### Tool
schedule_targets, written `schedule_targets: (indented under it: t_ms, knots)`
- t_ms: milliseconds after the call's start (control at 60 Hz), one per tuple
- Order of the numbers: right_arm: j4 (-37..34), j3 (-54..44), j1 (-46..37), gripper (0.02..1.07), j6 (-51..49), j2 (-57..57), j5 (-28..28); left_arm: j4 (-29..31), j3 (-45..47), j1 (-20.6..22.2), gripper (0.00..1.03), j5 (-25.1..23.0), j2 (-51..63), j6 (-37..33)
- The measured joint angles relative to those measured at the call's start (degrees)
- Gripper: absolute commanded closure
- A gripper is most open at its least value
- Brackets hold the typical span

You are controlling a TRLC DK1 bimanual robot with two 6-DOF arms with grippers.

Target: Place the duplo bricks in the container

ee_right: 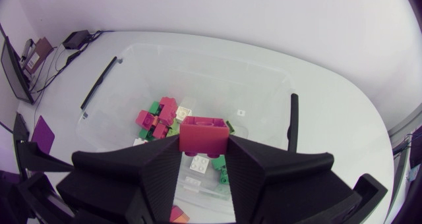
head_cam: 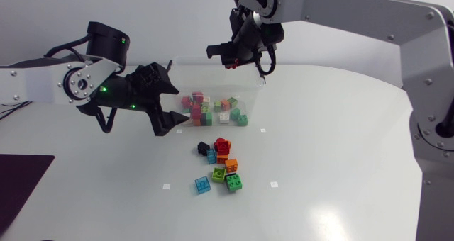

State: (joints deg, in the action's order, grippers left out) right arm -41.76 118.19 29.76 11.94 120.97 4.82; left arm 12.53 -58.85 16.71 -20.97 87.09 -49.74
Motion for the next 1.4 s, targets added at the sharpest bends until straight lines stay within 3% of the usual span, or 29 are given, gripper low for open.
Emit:
schedule_targets:
  t_ms: [83, 217, 283, 650, 933, 1167, 1300, 1400]
  knots:
    - [0.0, 1.4, 0.0, 0.49, 0.0, 1.7, 0.9, 0.0, 0.8, 0.7, 0.05, 0.0, 0.4, -2.3]
    - [-0.1, 4.0, -0.2, 0.12, -0.1, 4.2, 1.4, 0.0, 1.1, 1.1, 0.05, -0.2, 2.5, -5.3]
    - [-0.3, 5.2, -0.3, 0.09, 0.0, 5.0, 1.5, 0.0, 1.5, 1.3, 0.05, -0.2, 3.7, -6.5]
    - [-4.7, 3.4, -0.9, 0.07, -0.9, -0.6, 1.5, -0.9, 2.9, 4.4, 0.06, -0.2, 11.0, -13.0]
    - [-1.2, -16.7, -1.2, 0.07, -3.8, -20.4, -3.2, 0.0, 1.1, 6.3, 0.06, 0.1, 17.6, -17.6]
    - [7.5, -39.3, 0.5, 0.07, -5.8, -31.0, -4.6, 4.0, -6.5, 7.3, 0.08, 1.2, 23.8, -21.0]
    - [11.0, -46.4, 0.9, 0.07, -5.1, -31.5, -4.8, 7.0, -9.6, 7.8, 0.18, 2.0, 27.0, -22.2]
    - [12.1, -49.8, 2.0, 0.07, -4.5, -31.5, -4.8, 8.7, -11.1, 7.8, 0.32, 2.0, 28.0, -22.4]
